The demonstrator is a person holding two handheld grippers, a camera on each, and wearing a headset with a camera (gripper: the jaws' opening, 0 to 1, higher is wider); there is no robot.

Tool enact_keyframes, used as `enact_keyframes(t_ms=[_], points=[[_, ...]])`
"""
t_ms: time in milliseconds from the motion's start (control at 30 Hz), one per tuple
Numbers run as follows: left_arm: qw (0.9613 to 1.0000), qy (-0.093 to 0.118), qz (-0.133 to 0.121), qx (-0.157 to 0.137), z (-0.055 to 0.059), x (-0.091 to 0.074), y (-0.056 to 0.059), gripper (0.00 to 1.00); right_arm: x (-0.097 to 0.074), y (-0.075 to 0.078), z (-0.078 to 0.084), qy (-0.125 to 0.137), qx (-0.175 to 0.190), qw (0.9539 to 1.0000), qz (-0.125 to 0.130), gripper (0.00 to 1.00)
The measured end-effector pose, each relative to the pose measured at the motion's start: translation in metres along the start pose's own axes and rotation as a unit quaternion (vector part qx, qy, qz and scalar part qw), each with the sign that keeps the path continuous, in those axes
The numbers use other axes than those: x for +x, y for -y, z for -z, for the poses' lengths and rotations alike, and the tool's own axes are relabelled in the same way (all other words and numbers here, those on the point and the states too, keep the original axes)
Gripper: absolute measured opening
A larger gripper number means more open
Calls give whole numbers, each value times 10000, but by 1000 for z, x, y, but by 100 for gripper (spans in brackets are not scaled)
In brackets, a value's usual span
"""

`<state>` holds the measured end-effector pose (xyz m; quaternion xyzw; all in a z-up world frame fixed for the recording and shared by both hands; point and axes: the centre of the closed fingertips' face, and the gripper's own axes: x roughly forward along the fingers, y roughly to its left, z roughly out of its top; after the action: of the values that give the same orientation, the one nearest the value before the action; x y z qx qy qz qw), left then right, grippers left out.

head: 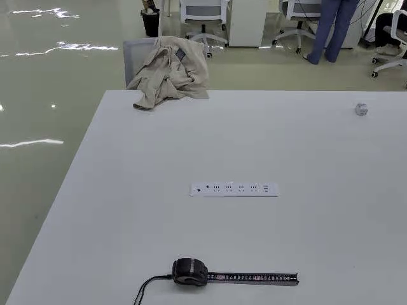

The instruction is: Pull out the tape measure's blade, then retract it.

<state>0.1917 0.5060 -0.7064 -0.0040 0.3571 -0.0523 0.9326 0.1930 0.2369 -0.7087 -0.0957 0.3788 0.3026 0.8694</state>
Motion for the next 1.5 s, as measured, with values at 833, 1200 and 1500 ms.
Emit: enact_keyframes(t_ms=[833, 1200, 1500], points=[[9998, -20, 111, 163, -10, 49, 25, 94, 28, 28, 4, -131, -193, 9997, -55, 85], [10000, -10, 54, -8, -13, 66, 28, 93, 39, 36, 0, -216, -437, 9986, -178, 81], [9998, -46, 15, -190, -14, 79, 31, 91, 52, 48, 5, -396, -854, 9952, -267, 78]])
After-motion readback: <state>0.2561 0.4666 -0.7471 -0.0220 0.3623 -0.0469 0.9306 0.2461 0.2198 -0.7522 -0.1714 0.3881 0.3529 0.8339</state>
